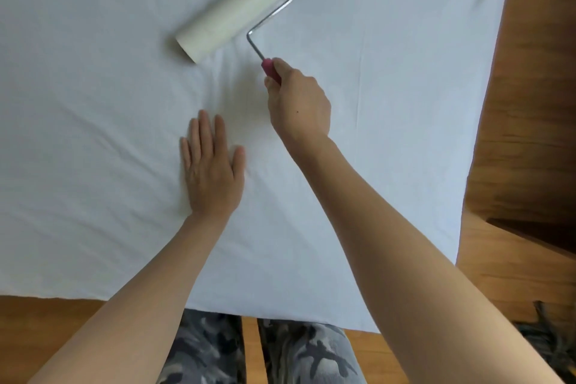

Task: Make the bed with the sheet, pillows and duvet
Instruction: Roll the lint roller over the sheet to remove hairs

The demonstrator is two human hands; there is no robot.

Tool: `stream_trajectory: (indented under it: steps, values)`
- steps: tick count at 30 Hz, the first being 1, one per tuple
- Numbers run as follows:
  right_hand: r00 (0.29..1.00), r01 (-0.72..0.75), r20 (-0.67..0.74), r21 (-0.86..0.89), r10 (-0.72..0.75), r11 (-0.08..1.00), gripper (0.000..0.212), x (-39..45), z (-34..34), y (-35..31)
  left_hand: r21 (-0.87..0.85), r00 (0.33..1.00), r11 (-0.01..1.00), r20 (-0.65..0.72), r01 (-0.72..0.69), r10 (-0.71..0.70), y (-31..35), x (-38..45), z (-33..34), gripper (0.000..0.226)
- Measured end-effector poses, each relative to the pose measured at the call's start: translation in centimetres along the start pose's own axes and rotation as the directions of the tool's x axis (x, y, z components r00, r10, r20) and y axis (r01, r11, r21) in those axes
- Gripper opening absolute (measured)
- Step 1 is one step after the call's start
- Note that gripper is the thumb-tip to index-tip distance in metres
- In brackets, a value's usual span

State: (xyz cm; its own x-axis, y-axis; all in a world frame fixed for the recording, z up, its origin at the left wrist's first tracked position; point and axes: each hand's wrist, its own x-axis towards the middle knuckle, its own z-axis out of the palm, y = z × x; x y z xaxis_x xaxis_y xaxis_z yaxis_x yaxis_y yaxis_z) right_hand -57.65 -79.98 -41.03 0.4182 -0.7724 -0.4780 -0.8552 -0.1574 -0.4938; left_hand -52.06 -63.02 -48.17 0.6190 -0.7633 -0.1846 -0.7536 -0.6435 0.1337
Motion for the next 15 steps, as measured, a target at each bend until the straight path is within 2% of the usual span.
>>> stream_trajectory:
  steps: [5,10,12,15]
  values:
    - [0.996,-0.087,-0.008,-0.042,0.087,0.995,0.025,-7.6,-0.3,5.5,0.021,0.980,0.995,0.181,-0.093,0.088,-0.8,-2.0,-2.1,0.064]
    - [0.973,-0.222,0.031,-0.119,0.227,0.968,0.025,-18.1,-2.9,11.3,0.030,0.863,0.980,0.480,-0.199,0.161,-1.1,-7.1,-7.1,0.065]
    - [0.954,-0.285,0.051,-0.152,0.295,0.946,0.025,-21.6,-4.4,12.7,0.029,0.824,0.974,0.539,-0.224,0.173,-0.8,-9.8,-9.8,0.064]
    - [0.927,-0.362,0.057,-0.114,0.370,0.925,0.026,-26.9,-6.5,14.0,0.037,0.787,0.971,0.593,-0.235,0.168,-0.4,-14.4,-14.1,0.063]
